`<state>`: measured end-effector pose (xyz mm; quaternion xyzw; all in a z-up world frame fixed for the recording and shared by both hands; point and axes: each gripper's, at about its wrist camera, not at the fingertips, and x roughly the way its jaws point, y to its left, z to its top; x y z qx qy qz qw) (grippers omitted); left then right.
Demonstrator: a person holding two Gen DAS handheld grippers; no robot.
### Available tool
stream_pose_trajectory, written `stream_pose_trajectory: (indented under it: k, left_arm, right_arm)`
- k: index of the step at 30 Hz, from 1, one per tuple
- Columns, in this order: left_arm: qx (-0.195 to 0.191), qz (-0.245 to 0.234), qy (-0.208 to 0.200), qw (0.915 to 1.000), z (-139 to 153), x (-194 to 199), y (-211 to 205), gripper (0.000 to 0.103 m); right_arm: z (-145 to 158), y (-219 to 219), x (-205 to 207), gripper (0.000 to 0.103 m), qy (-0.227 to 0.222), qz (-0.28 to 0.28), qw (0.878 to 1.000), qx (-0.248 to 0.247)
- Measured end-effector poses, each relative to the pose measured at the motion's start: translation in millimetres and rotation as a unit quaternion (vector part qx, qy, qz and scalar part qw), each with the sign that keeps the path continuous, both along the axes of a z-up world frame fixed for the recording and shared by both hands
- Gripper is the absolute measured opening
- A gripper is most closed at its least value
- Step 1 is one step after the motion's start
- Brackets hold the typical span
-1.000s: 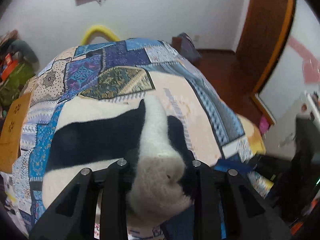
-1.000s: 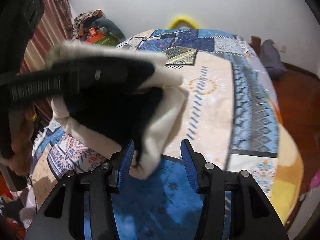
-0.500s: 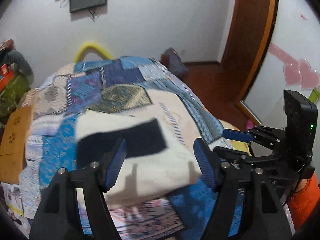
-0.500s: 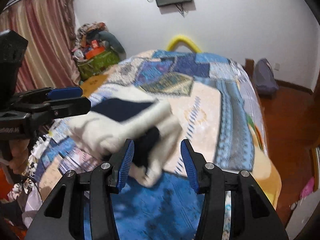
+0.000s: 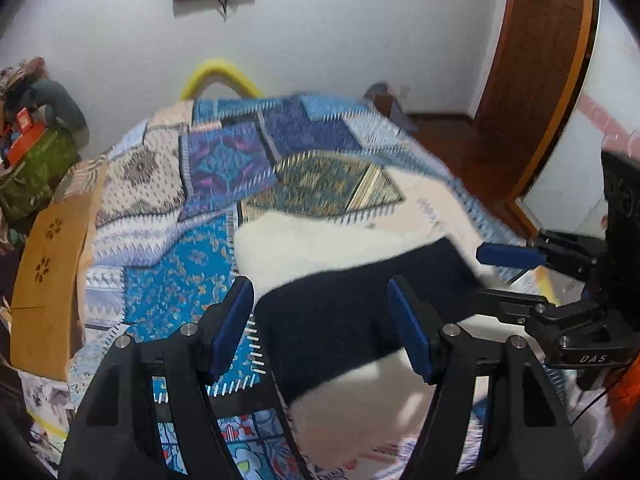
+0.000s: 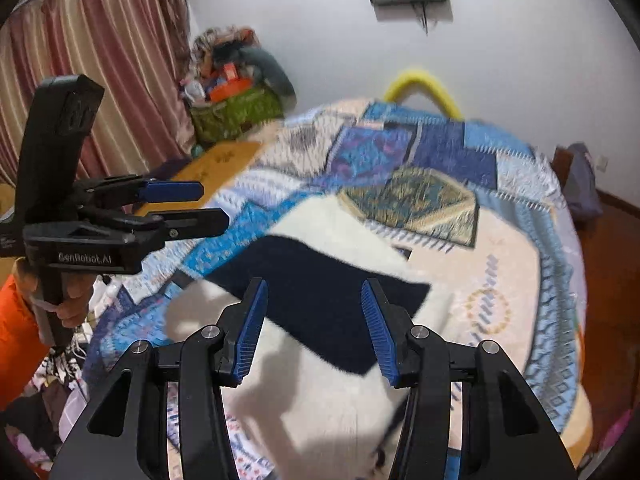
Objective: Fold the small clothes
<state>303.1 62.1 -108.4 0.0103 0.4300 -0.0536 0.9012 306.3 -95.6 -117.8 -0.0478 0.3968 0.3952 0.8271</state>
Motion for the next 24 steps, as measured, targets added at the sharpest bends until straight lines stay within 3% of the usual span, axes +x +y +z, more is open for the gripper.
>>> stream_pose_trajectory:
  k: [5,8,17,24]
  left_arm:
    - [0.023,-0.03,0.056,0.9977,-59,4,-12,0.069]
    - [0.04,-0.034,0.041,0.9978,-68,-10,-15,0.073]
    - [0.024,-0.033,0.019,0.999,-49,-56,-1,0.075]
    - [0.028,-0.003,-0.01,0.9996,-22,-83,22,0.078]
  right_arm:
    - [-45,1,6,0.045,0.054,0.01,0.997,-0.047]
    - [-56,-11,-10,0.045,0.049,0.024,0.997,-0.059]
    - [-37,-41,-46,0.046,0.012,0.013,0.998,-0.068]
    - [-22,-69,-51,0.062,0.005,-0.017,0.998,-0.064]
